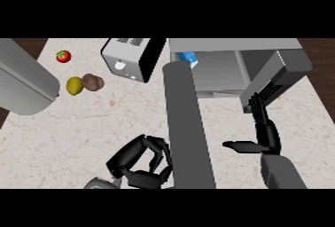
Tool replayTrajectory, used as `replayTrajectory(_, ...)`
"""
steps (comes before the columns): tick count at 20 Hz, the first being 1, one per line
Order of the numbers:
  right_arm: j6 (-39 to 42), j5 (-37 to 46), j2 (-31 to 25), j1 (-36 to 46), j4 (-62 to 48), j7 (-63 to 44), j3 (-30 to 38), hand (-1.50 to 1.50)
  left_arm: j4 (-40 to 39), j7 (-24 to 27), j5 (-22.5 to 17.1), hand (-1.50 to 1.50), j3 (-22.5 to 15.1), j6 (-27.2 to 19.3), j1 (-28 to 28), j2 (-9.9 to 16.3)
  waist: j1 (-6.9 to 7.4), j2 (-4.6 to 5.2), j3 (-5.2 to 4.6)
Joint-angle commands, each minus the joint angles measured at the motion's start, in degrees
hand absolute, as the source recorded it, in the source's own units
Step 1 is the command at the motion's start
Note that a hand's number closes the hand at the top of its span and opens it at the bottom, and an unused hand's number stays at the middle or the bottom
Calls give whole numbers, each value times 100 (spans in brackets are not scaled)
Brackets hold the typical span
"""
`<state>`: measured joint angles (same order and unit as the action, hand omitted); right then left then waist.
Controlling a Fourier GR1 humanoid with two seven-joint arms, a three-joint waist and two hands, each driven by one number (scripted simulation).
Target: Pick up the milk, place it into the microwave and close the microwave
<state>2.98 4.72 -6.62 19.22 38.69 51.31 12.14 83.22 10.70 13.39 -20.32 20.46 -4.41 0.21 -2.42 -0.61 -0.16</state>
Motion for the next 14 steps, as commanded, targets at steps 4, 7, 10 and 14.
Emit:
replayTrajectory(4, 455, -315, -135, -1426, 2268, -873, -262, -150, -1205, 458, -184, 150, -947, -530, -369, -20, -20, 26, -3)
replayTrajectory(7, 398, -390, -61, -1862, 3172, -1125, -355, -150, -1520, 289, -537, 150, -1555, -928, -952, -20, -105, 34, -5)
replayTrajectory(10, 724, -707, -281, -2371, 4127, -1517, -278, -150, -1696, 248, -499, 150, -2070, -1161, -1106, -20, -102, 32, -5)
replayTrajectory(14, 957, -1024, -270, -2717, 4807, -1880, -299, -150, -1614, 29, -1306, 150, -3320, -2762, -1361, -20, -127, 54, -2)
